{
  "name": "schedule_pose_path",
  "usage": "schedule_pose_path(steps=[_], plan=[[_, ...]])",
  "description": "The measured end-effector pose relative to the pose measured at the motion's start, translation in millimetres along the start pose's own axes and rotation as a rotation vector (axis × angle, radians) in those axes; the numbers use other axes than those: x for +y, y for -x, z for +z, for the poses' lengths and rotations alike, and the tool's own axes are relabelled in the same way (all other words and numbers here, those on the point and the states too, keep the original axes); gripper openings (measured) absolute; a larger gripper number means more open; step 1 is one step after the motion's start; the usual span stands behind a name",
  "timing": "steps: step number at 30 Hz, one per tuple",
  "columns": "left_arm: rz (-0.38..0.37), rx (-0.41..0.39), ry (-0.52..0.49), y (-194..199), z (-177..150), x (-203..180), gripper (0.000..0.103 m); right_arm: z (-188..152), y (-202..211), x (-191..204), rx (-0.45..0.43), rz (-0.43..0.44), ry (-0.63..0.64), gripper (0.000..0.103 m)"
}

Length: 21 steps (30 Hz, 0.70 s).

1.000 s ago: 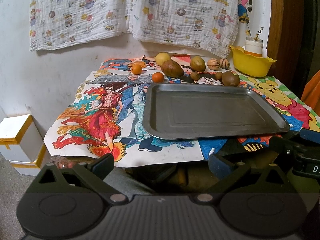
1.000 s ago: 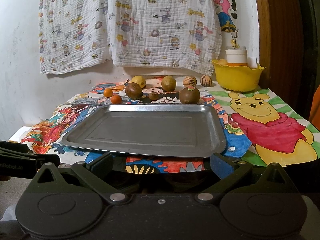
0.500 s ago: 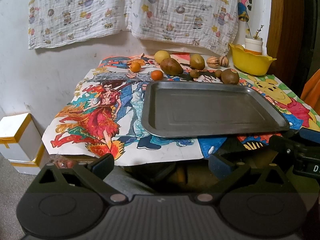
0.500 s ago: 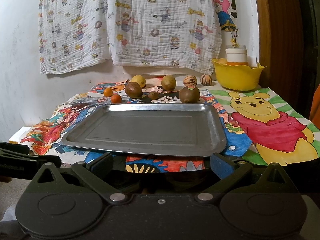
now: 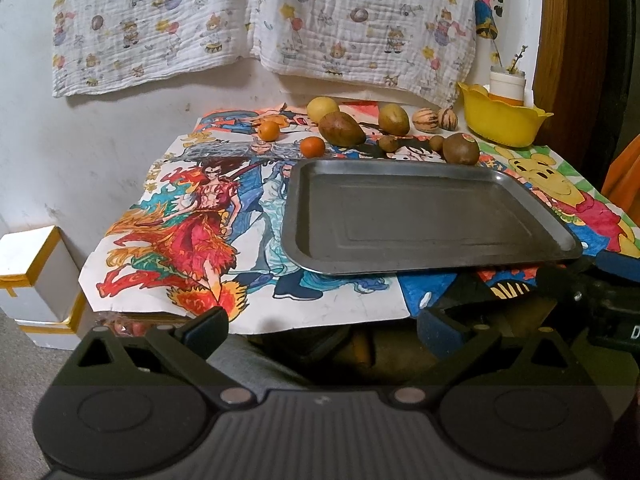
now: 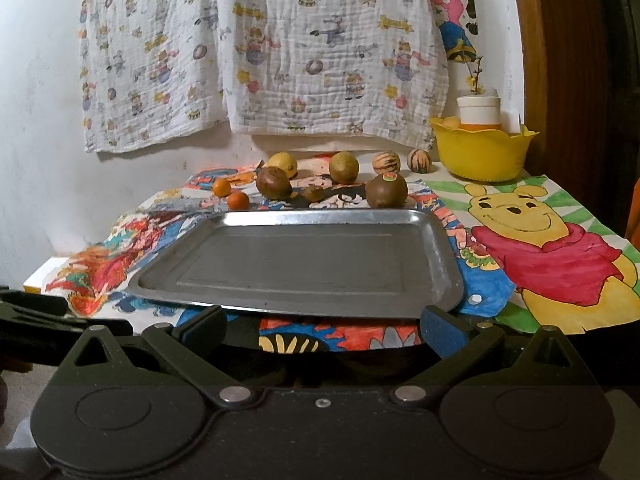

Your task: Organize fruits

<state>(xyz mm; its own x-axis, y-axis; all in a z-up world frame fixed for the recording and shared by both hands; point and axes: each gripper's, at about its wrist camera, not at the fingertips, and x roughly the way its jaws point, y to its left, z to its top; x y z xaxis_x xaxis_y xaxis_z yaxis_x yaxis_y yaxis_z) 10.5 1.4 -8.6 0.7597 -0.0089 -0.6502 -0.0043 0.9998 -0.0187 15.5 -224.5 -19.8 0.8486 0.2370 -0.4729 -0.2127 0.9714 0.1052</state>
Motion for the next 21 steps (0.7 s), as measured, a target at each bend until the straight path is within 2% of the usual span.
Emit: schedule_pose_path(steps=[10,21], plan=[[-0.006,0.013,0.005,-10.7,14.9,7.3,0.102,10.9,-8.3,-7.4,-0.043,0.043,-0.048,0.103],[-0.025,0.026,-0.003,-31.7,46.9,22.2,0.102,31.8,-41.3,-10.0,-0.068,0.06,-0.048,0.103]])
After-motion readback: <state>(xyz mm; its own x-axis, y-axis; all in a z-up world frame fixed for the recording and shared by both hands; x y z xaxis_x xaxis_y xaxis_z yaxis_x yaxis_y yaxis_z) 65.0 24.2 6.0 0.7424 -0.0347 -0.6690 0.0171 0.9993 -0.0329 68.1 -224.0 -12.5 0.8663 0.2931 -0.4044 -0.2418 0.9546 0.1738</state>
